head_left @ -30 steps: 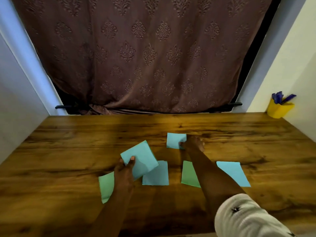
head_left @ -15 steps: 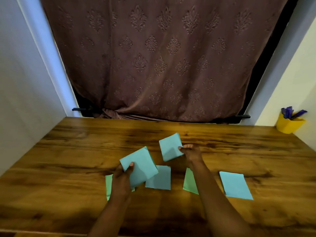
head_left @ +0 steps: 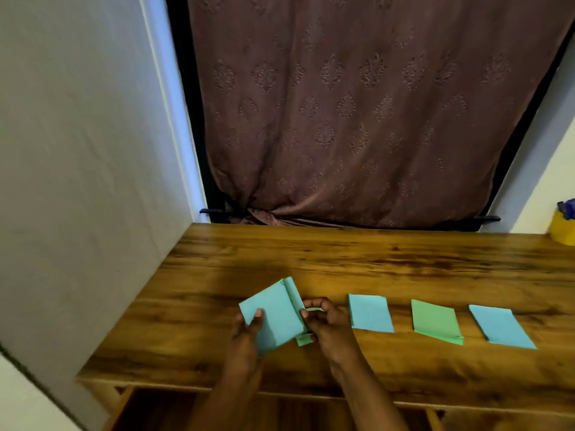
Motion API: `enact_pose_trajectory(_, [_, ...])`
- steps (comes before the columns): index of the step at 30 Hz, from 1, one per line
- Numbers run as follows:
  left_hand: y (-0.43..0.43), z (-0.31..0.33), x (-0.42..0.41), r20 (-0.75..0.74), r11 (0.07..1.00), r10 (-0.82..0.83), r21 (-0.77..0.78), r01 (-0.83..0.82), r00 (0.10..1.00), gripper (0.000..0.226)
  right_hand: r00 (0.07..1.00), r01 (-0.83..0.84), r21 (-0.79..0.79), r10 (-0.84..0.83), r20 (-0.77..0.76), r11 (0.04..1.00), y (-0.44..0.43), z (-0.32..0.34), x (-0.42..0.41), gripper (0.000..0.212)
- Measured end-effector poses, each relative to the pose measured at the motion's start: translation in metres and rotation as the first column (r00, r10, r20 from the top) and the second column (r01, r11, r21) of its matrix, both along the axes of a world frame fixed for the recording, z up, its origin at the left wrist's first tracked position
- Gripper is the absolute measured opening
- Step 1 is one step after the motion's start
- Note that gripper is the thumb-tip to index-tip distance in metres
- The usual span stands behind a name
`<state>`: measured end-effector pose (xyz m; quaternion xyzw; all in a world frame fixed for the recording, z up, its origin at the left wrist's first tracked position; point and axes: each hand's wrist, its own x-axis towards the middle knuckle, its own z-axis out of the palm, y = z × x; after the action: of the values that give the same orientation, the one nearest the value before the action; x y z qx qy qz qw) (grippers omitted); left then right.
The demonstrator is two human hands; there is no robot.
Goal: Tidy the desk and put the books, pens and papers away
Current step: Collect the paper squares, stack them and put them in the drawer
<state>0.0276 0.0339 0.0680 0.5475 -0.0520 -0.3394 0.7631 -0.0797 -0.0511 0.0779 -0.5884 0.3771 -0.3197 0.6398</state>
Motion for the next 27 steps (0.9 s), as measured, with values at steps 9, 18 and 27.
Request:
enact_pose_trajectory(9, [0.075,-0.006,0.054,0.395,0.993,-0.103,0.100,0.068,0.913,0.021,0.959,-0.127,-0.301,0.039,-0.282,0.945,0.063,-0.013,0.056,0.032])
enact_pose_trajectory(18, [0.104,-0.038,0.101,0.746,0.902,-0.424,0.396,0.169,0.513,0.019,0.879,-0.035,-0.602,-0.262,-0.399,0.798,0.074,-0.049,0.069,0.034])
enact_pose_trajectory(27, [0.094,-0.070,0.116,0.768,0.838,-0.493,0.545,-0.012,0.409,0.032,0.825,-0.047,-0.576,-0.294,-0.483,0.816,0.076,-0.081,0.079,0.034])
